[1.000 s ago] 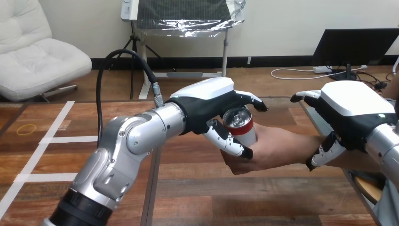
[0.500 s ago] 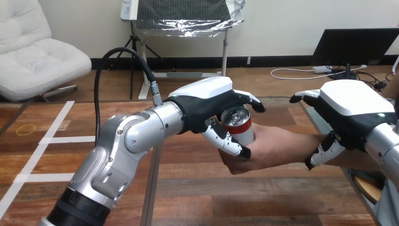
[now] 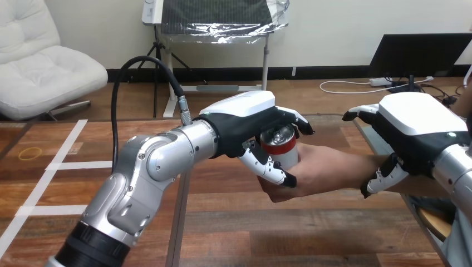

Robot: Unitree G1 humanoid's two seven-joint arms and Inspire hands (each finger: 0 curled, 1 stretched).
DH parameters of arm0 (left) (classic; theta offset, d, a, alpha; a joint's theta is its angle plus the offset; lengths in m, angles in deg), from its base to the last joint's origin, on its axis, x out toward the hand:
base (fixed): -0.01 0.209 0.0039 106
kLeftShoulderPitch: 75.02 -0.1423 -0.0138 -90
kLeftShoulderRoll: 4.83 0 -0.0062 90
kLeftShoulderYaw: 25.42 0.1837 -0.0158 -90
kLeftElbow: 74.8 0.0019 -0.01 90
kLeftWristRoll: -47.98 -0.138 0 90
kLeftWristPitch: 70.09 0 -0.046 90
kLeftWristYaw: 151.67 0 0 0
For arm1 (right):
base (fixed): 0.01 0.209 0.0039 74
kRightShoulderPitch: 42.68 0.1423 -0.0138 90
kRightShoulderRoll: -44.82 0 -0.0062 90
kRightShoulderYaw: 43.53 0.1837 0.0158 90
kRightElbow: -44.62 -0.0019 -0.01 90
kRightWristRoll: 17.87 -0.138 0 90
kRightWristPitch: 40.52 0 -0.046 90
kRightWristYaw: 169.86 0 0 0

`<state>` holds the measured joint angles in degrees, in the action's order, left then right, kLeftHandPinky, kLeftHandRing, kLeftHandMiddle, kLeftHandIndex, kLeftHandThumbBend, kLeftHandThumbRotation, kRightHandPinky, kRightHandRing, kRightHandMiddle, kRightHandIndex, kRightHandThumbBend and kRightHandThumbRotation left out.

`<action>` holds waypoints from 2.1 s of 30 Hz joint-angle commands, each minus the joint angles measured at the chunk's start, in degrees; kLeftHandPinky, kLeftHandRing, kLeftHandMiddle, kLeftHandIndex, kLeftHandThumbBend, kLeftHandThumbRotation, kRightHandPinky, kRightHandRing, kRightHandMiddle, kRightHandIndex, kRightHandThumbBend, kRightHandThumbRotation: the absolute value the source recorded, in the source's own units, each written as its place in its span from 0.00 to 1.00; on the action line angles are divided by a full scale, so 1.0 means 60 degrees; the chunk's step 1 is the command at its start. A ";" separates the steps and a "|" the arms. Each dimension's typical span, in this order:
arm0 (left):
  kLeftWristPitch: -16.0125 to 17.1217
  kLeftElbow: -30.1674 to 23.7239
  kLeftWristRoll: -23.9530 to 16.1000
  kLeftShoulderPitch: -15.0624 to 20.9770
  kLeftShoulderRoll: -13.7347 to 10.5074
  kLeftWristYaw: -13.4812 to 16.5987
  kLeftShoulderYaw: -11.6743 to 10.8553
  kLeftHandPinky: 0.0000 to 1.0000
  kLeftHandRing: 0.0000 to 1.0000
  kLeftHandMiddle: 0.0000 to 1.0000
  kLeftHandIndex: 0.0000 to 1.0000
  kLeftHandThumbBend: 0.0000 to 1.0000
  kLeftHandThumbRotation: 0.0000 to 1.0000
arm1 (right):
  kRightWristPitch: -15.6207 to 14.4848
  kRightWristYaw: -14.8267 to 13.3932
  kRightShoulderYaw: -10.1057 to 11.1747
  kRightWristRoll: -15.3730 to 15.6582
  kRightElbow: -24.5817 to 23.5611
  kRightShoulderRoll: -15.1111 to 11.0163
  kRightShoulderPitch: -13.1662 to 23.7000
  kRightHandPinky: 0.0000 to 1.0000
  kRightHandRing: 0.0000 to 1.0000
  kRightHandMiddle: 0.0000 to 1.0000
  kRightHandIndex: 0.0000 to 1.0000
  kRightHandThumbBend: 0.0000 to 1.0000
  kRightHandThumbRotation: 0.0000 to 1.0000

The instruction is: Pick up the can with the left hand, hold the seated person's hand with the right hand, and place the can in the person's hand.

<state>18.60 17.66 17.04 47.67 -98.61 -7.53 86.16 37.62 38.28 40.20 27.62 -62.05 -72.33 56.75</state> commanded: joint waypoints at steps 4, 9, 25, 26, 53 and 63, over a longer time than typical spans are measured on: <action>-0.0009 -0.0329 0.0022 0.0525 -0.0183 -0.0019 -0.0128 0.67 0.79 0.81 0.81 0.66 0.22 | -0.0017 -0.0110 0.0435 0.0076 -0.0366 -0.0157 0.0400 0.78 0.86 0.88 0.85 0.85 0.00; 0.0034 -0.0429 0.0064 0.0518 -0.0330 0.0024 -0.0292 0.69 0.80 0.82 0.82 0.66 0.22 | -0.0055 -0.0078 0.0478 0.0022 -0.0432 -0.0131 0.0375 0.78 0.85 0.88 0.85 0.85 0.00; 0.0031 -0.0917 0.0353 0.0237 -0.1139 0.0223 -0.1037 0.69 0.79 0.83 0.85 0.68 0.22 | -0.0212 0.0188 0.0788 -0.0118 -0.0866 -0.0179 0.0233 0.77 0.84 0.87 0.84 0.84 0.00; 0.0035 -0.0947 0.0369 0.0200 -0.1238 0.0218 -0.1122 0.69 0.79 0.83 0.85 0.68 0.22 | -0.0226 0.0241 0.0848 -0.0169 -0.0927 -0.0187 0.0214 0.77 0.84 0.87 0.84 0.84 0.00; 0.0860 -0.1459 0.1784 -0.1385 -0.2866 0.0760 -0.3424 0.77 0.86 0.87 0.85 0.69 0.13 | -0.0542 0.0816 0.2070 -0.0815 -0.2309 -0.0117 -0.0530 0.72 0.82 0.85 0.81 0.86 0.00; 0.0976 -0.1755 0.2272 -0.2318 -0.3204 0.0907 -0.4177 0.79 0.87 0.89 0.85 0.70 0.04 | -0.0806 0.1059 0.2534 -0.1046 -0.2931 -0.0087 -0.0897 0.71 0.82 0.85 0.81 0.86 0.00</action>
<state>23.75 9.73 29.31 35.40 -116.51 -3.38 63.94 33.55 44.51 52.06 22.24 -75.81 -72.33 50.77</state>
